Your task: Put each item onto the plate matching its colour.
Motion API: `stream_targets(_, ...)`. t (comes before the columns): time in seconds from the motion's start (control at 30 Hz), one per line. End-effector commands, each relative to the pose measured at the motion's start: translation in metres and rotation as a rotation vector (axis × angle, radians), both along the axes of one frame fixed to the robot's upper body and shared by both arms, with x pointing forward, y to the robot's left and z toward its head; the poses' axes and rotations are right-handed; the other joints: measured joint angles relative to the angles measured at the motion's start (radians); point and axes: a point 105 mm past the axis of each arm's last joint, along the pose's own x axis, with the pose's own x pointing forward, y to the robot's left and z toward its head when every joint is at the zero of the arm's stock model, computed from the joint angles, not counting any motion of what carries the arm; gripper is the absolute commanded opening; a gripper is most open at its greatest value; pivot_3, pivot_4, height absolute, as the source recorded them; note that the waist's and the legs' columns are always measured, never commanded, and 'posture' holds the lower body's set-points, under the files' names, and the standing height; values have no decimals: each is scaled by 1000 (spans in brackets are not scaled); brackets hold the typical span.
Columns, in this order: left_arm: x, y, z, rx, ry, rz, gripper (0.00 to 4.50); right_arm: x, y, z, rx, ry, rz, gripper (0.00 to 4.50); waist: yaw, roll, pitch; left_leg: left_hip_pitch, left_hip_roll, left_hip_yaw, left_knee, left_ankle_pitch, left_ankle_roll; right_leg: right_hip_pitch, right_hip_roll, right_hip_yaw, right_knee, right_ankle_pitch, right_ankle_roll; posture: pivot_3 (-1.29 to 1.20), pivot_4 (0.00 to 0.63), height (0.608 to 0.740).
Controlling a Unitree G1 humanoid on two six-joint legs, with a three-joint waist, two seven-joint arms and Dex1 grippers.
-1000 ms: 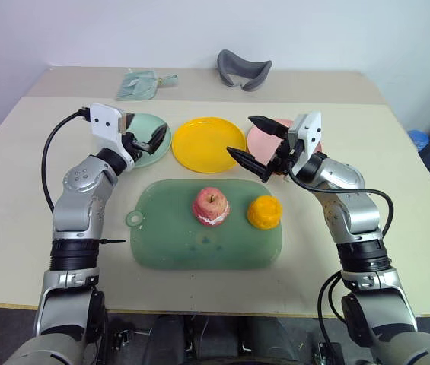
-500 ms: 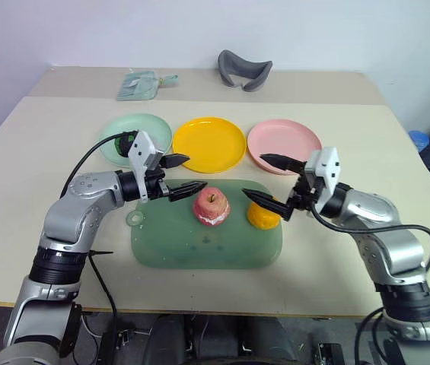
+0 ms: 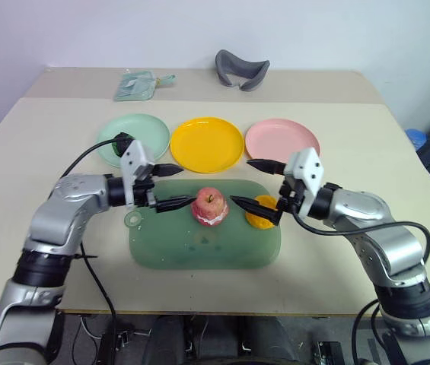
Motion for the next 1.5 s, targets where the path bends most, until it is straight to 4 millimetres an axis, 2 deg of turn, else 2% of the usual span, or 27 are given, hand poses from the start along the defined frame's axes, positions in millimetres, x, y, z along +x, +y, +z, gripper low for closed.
stream_targets(0.03,-17,13,13,17,-104,-27,4438,4,14,1,-20,25,16,4500,3,0,0,0,0,0,0,0,0,0,0,0,0,0,0,0,150,740)
stream_targets(0.2,-44,27,2,43,-9,-79,4438,2,32,-8,-58,99,106,4500,6,0,0,-2,0,0,0,0,1,-1,-1,0,0,0,0,0,150,740)
stream_targets(0.43,-56,33,-2,42,16,-48,4438,1,36,-19,-69,175,177,4500,1,0,0,-2,0,0,0,-1,1,-1,-1,0,0,0,0,0,150,740)
stream_targets(0.8,-63,21,-13,25,8,-36,4438,9,32,-37,-95,245,182,4500,1,0,0,-2,0,0,0,-1,1,-2,-1,0,0,0,0,0,150,740)
stream_targets(1.13,-65,18,-15,-4,7,-24,4438,21,32,-52,-100,255,150,4500,0,0,0,-2,0,0,0,-1,1,-2,-1,0,0,0,0,0,150,740)
stream_targets(1.23,-66,17,-16,-4,6,-19,4500,25,29,-55,-88,258,133,3582,2,0,0,-2,0,0,0,-1,1,-2,-1,0,0,0,0,0,150,740)
stream_targets(1.3,-65,16,-16,-10,3,-12,4500,29,27,-57,-74,252,113,2646,3,0,0,-2,0,0,0,-1,1,-1,-1,0,0,0,0,0,150,740)
stream_targets(1.33,-65,16,-17,-10,3,-10,4500,31,25,-57,-63,250,102,2387,3,0,0,-2,0,0,0,-1,1,-1,-1,0,0,0,0,0,150,740)
stream_targets(1.43,-63,13,-19,-5,1,-4,4500,34,16,-55,-40,235,77,2387,3,0,0,-2,0,0,0,-1,1,0,-1,0,0,0,0,0,150,740)
stream_targets(1.5,-59,12,-16,-26,-7,9,4500,36,10,-44,13,212,57,2387,4,0,0,-1,0,0,0,-1,1,-1,-1,0,0,0,0,0,150,740)
